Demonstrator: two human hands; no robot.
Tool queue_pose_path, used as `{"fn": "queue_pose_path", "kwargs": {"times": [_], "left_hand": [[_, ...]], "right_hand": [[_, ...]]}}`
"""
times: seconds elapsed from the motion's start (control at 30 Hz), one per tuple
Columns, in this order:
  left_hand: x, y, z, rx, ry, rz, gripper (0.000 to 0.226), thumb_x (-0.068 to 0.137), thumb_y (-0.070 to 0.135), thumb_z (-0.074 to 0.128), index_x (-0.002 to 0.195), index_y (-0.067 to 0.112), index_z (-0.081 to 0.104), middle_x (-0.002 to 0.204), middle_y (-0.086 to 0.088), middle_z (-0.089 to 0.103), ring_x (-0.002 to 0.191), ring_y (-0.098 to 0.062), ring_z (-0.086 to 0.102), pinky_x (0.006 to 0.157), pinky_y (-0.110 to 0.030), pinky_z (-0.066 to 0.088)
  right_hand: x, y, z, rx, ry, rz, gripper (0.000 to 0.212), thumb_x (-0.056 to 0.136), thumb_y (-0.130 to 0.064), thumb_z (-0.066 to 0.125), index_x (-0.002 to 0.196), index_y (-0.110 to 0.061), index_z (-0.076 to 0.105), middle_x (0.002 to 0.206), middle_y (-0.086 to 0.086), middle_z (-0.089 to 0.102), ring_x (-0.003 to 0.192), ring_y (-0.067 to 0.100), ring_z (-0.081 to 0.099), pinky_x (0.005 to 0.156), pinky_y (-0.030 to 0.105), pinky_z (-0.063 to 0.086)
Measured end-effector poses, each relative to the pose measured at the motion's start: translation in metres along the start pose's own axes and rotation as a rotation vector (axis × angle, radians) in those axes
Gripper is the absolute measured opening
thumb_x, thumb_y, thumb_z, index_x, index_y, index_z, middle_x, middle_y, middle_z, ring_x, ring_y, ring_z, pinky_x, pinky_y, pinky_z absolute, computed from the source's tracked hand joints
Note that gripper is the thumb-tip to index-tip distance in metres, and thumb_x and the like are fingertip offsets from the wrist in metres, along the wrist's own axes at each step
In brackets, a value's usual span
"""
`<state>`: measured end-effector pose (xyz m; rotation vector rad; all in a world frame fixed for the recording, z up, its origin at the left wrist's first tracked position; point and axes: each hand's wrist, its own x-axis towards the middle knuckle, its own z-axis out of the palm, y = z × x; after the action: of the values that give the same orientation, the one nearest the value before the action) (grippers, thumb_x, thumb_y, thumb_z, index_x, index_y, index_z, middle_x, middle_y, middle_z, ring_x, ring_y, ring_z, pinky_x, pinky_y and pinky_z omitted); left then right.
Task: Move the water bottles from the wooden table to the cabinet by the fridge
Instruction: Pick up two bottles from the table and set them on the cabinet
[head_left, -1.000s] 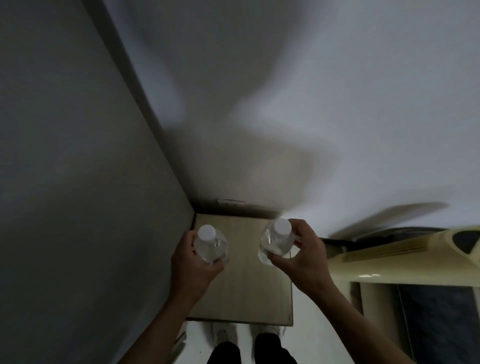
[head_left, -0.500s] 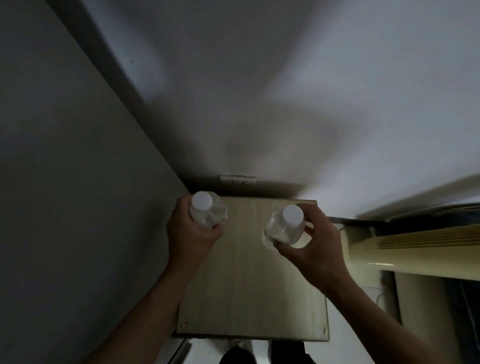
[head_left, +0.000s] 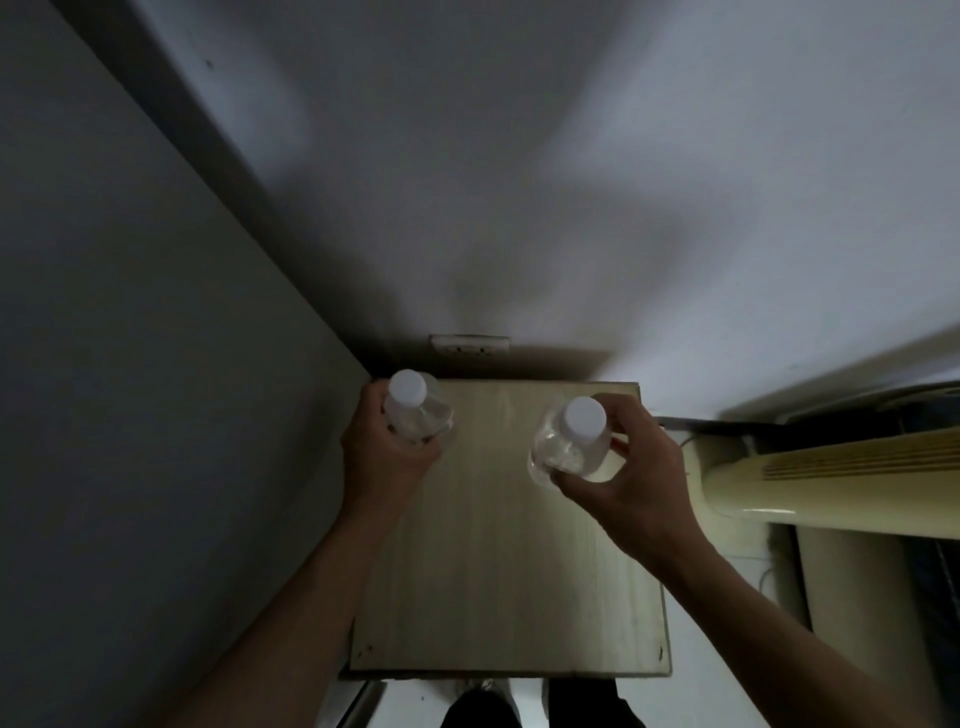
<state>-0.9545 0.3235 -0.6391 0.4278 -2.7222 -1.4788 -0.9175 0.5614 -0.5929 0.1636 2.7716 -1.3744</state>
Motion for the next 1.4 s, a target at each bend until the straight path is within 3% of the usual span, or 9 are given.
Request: {"fn": "queue_pose_path", "kwargs": {"times": [0.1, 0.2, 0.33, 0.43, 0.67, 0.8, 0.93, 1.27, 1.4], "left_hand": [[0.003, 0.002, -0.005, -0.045, -0.081, -0.028, 0.066, 0.066, 0.01, 0.09, 0.121, 0.016, 0.054, 0.116, 0.001, 0.065, 0.102, -0.015, 0.061, 0.077, -0.019, 0.048], [0.009, 0.006, -0.008, -0.083, -0.149, -0.042, 0.065, 0.068, 0.011, 0.089, 0.116, 0.029, 0.05, 0.106, 0.019, 0.059, 0.095, -0.001, 0.058, 0.075, -0.013, 0.043], [0.017, 0.003, -0.012, -0.078, -0.186, -0.056, 0.069, 0.07, 0.003, 0.087, 0.116, 0.037, 0.047, 0.106, 0.026, 0.054, 0.103, -0.005, 0.057, 0.08, -0.012, 0.042], [0.016, 0.003, -0.012, -0.102, -0.174, -0.087, 0.067, 0.071, 0.005, 0.086, 0.116, 0.037, 0.048, 0.106, 0.03, 0.053, 0.096, 0.009, 0.055, 0.077, -0.007, 0.041], [0.008, -0.007, -0.01, -0.14, -0.12, -0.184, 0.068, 0.075, 0.0, 0.081, 0.132, 0.022, 0.05, 0.126, 0.009, 0.056, 0.117, -0.01, 0.053, 0.072, -0.002, 0.041], [0.005, -0.009, -0.009, -0.154, -0.107, -0.213, 0.07, 0.075, -0.001, 0.08, 0.134, 0.021, 0.05, 0.13, 0.005, 0.057, 0.117, -0.011, 0.054, 0.066, 0.004, 0.042], [0.0, -0.006, -0.012, -0.166, -0.089, -0.225, 0.064, 0.075, 0.001, 0.081, 0.129, 0.022, 0.051, 0.126, 0.008, 0.058, 0.113, -0.009, 0.055, 0.068, -0.001, 0.044], [-0.018, -0.009, -0.032, -0.142, -0.09, -0.302, 0.056, 0.079, 0.007, 0.076, 0.127, 0.027, 0.055, 0.126, 0.009, 0.063, 0.112, -0.011, 0.062, 0.089, -0.038, 0.057], [-0.016, 0.021, -0.045, -0.101, -0.036, -0.217, 0.041, 0.087, 0.005, 0.068, 0.102, 0.042, 0.057, 0.11, 0.014, 0.066, 0.104, -0.009, 0.064, 0.079, -0.022, 0.051]], "right_hand": [[0.004, 0.001, 0.002, -0.016, 0.001, 0.0, 0.068, 0.062, -0.025, 0.092, 0.113, -0.035, 0.049, 0.109, -0.016, 0.058, 0.099, 0.001, 0.057, 0.081, 0.009, 0.042], [0.01, 0.003, 0.007, -0.019, 0.0, 0.008, 0.069, 0.062, -0.024, 0.092, 0.115, -0.034, 0.049, 0.111, -0.015, 0.057, 0.1, 0.004, 0.057, 0.082, 0.01, 0.042], [0.02, 0.003, 0.016, -0.005, -0.026, 0.021, 0.068, 0.063, -0.02, 0.092, 0.114, -0.033, 0.049, 0.111, -0.016, 0.055, 0.1, 0.004, 0.055, 0.08, 0.007, 0.039], [0.029, 0.001, 0.024, -0.004, -0.063, 0.013, 0.066, 0.064, -0.018, 0.091, 0.115, -0.032, 0.051, 0.111, -0.015, 0.055, 0.099, 0.001, 0.055, 0.079, 0.007, 0.04], [0.045, -0.001, 0.043, 0.011, -0.112, -0.001, 0.063, 0.066, -0.012, 0.089, 0.12, -0.019, 0.056, 0.116, -0.009, 0.058, 0.103, 0.006, 0.054, 0.083, 0.008, 0.04], [0.051, -0.003, 0.05, 0.011, -0.113, -0.004, 0.062, 0.067, -0.014, 0.088, 0.12, -0.021, 0.056, 0.117, -0.007, 0.059, 0.102, 0.006, 0.055, 0.085, 0.012, 0.042], [0.053, -0.005, 0.058, 0.009, -0.103, 0.01, 0.063, 0.068, -0.017, 0.089, 0.121, -0.02, 0.055, 0.119, -0.004, 0.06, 0.104, 0.009, 0.056, 0.088, 0.02, 0.047], [0.046, -0.016, 0.043, -0.064, -0.156, 0.057, 0.075, 0.067, -0.026, 0.089, 0.131, -0.021, 0.05, 0.131, -0.001, 0.055, 0.113, 0.011, 0.052, 0.095, 0.031, 0.048], [0.045, -0.033, 0.014, -0.105, -0.214, 0.057, 0.082, 0.067, -0.032, 0.089, 0.136, -0.026, 0.045, 0.139, -0.001, 0.049, 0.12, 0.013, 0.048, 0.099, 0.031, 0.044]]}}
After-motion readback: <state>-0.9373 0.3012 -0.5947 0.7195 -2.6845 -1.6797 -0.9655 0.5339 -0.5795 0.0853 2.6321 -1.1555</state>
